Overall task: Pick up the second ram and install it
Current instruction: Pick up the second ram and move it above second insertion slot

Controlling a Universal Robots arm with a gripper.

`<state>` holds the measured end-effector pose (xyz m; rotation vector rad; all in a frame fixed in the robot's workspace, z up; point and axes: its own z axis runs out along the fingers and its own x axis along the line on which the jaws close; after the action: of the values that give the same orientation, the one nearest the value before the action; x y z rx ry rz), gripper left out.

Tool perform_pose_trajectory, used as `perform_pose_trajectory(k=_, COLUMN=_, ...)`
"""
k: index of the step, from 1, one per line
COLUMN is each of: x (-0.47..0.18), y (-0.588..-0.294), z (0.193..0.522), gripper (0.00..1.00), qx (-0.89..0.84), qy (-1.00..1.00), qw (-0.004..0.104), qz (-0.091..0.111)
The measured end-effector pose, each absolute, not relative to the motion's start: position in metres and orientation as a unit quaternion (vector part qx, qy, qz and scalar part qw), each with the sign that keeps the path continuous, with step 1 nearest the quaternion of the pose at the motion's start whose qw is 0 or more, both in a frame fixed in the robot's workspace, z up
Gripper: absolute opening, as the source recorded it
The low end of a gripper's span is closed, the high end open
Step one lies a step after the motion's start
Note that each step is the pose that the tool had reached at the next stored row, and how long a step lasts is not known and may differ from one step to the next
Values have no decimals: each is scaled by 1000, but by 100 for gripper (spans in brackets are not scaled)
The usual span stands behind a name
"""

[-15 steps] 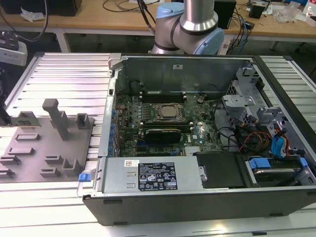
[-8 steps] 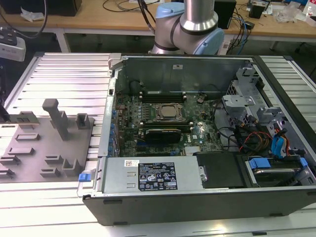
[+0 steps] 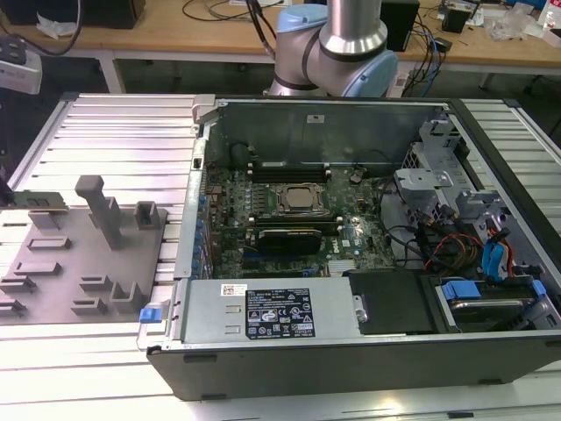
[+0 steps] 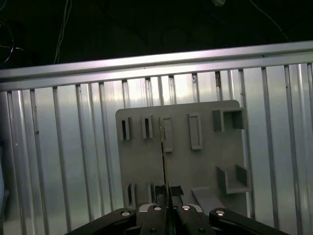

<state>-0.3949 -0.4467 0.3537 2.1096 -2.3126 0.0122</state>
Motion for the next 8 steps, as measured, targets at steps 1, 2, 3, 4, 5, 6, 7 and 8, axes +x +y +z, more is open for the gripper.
perform_pose_trajectory(k=1, x=-395, y=-446, z=357, gripper=14, qx=674, qy=-739, qw=6, qz=4)
perform_pose_trajectory(k=2, x=-395, y=-445, z=360, gripper=14, qx=674, qy=-739, qw=6, qz=4)
perform_pose_trajectory(k=3, x=-395, y=-443, z=363, gripper=14, qx=674, qy=-739, qw=6, qz=4)
perform_pose_trajectory(k=4, x=-395, y=-441, z=366, gripper=14, qx=674, qy=-739, qw=6, qz=4)
perform_pose_trajectory(k=5, x=-395, y=-438, z=369, gripper=14, qx=674, qy=-739, qw=6, qz=4)
perform_pose_trajectory(k=6, x=-395, y=-436, z=370, gripper=14, qx=674, qy=-739, qw=6, qz=4)
perform_pose_trajectory(k=7, x=-395, y=-433, z=372, gripper=14, qx=674, qy=-739, qw=6, qz=4)
perform_pose_trajectory(k=8, x=-395, y=-431, z=373, gripper=14, qx=674, qy=-739, qw=6, qz=4)
